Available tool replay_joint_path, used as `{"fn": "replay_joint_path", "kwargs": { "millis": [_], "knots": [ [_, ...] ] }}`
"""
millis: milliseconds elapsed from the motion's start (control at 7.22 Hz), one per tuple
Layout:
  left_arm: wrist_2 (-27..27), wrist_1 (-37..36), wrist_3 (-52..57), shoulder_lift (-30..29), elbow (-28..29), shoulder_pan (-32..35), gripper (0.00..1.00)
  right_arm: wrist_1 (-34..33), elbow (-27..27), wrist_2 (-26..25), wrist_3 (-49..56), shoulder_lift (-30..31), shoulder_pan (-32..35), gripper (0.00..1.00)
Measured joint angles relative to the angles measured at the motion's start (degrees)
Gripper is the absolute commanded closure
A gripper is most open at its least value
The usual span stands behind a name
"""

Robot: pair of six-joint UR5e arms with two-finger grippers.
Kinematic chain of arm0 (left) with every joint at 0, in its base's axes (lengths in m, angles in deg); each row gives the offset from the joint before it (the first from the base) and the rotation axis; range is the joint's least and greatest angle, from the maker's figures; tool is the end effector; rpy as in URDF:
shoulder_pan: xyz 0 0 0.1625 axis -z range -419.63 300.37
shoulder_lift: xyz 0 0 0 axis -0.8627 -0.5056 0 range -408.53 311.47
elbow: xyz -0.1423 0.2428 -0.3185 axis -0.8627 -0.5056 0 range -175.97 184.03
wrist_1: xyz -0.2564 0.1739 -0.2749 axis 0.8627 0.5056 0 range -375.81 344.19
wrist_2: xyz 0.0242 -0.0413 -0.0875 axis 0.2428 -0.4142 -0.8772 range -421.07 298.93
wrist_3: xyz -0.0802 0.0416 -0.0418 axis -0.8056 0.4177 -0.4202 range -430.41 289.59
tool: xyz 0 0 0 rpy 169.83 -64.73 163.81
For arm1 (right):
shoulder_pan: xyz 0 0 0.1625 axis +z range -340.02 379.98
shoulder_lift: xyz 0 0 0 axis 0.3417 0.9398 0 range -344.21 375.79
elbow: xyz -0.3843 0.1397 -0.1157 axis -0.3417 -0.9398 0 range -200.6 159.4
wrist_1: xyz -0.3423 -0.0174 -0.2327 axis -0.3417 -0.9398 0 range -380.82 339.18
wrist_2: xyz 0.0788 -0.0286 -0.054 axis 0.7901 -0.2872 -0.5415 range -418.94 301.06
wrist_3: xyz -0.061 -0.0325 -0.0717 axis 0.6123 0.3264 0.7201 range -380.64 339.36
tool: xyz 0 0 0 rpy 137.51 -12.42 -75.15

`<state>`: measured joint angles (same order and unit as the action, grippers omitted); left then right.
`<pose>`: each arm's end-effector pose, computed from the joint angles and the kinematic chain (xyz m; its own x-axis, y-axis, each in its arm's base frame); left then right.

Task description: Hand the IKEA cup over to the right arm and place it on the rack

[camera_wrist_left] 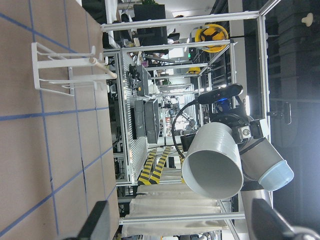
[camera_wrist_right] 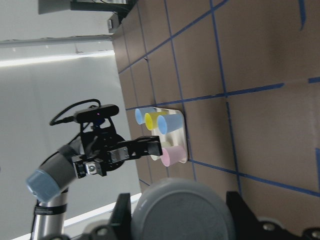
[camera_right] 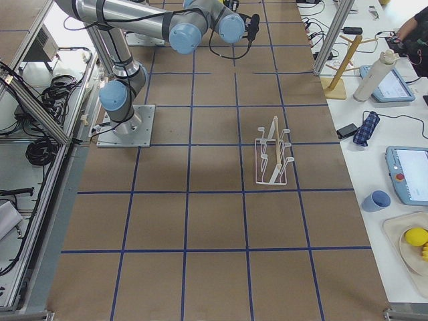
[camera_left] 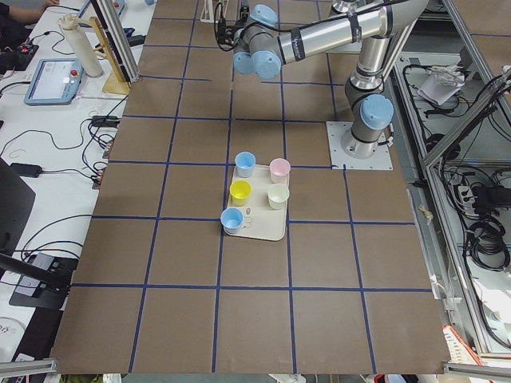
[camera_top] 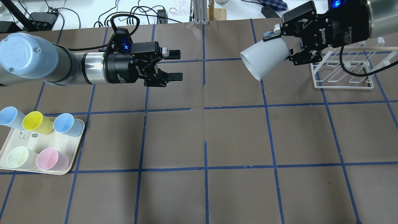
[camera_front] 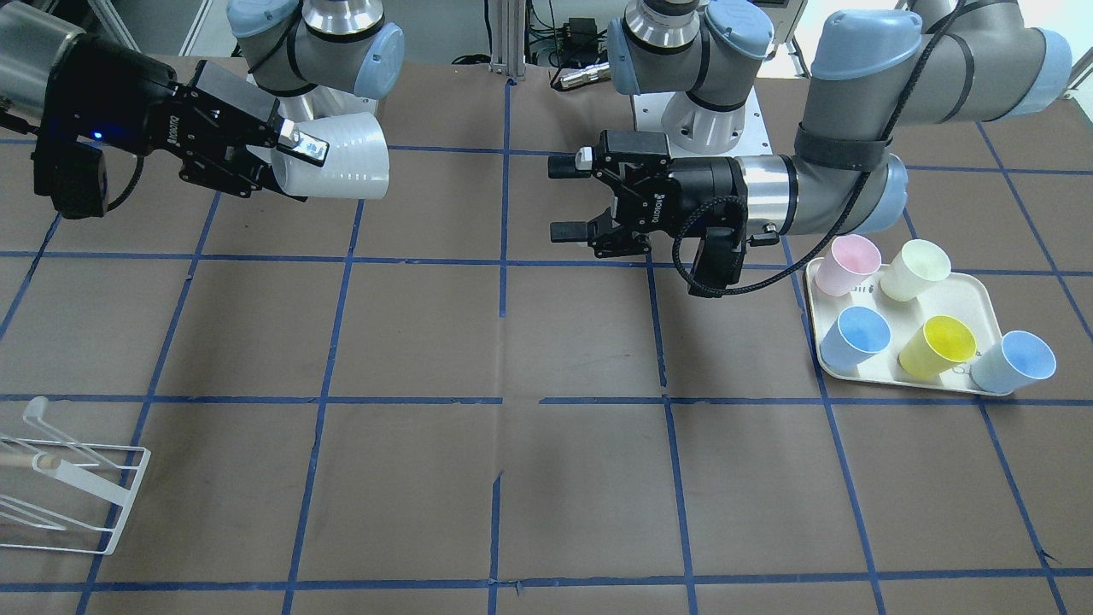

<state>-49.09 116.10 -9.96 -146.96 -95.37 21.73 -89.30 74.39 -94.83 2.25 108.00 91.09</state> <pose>-0.1577 -0.4973 0.3664 -0.1044 0.0060 0.9945 0.0307 0.9995 -0.0028 0.0593 -0.4877 0.4739 -0.5263 0.1302 -0.8403 0.0981 0.9909 0.0921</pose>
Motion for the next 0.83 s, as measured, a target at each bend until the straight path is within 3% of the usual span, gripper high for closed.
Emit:
{"fn": "replay_joint_path", "kwargs": {
  "millis": [138, 415, 831],
  "knots": [
    [5.0, -6.2, -6.8, -0.5, 0.6, -0.3, 0.0, -3.0, 0.1, -5.6, -0.1, -0.4, 0.0, 0.51],
    [20.6, -23.4, -21.2, -2.2, 0.2, -0.7, 0.0, -9.8, 0.0, -16.8, -1.4, -2.2, -0.2, 0.5],
    [52.2, -46.4, -39.7, -4.0, 2.0, 0.0, 0.0, -23.8, -0.2, -32.5, -3.8, -4.7, -0.5, 0.52]
  ]
}}
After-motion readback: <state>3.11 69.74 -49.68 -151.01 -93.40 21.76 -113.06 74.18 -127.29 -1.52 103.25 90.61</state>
